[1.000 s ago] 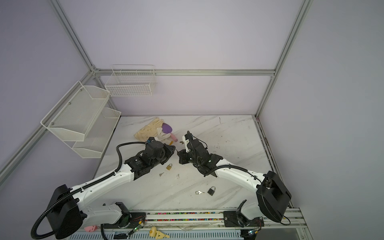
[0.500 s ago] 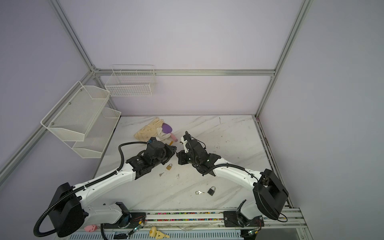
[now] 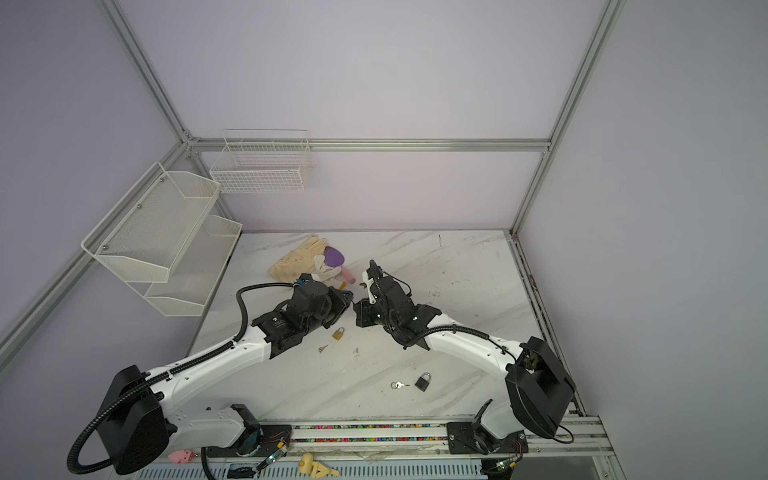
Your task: Unlock with the key
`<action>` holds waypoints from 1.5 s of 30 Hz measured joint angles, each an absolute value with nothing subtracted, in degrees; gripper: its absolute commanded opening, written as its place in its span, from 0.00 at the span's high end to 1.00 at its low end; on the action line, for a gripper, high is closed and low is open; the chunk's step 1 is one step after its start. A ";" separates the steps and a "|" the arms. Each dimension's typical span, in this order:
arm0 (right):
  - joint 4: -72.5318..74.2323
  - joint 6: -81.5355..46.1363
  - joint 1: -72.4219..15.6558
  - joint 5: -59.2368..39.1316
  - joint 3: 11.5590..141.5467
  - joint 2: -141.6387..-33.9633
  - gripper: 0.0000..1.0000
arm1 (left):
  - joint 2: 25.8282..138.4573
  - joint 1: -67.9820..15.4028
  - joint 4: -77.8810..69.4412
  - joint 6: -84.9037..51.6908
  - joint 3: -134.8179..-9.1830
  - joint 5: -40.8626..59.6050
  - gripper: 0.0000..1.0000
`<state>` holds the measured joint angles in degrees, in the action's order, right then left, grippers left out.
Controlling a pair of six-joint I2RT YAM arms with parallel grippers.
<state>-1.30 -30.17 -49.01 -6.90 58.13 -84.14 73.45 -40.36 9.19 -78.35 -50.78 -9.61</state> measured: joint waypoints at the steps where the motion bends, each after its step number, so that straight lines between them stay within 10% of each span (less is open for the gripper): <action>1: -1.32 -30.17 -49.01 -6.90 58.24 -84.25 1.00 | 73.45 -40.32 9.19 -78.32 -50.78 -9.63 1.00; 45: 19.38 -46.61 -46.59 -12.69 49.71 -81.30 1.00 | 71.05 -41.69 6.79 -82.91 -51.00 -8.93 1.00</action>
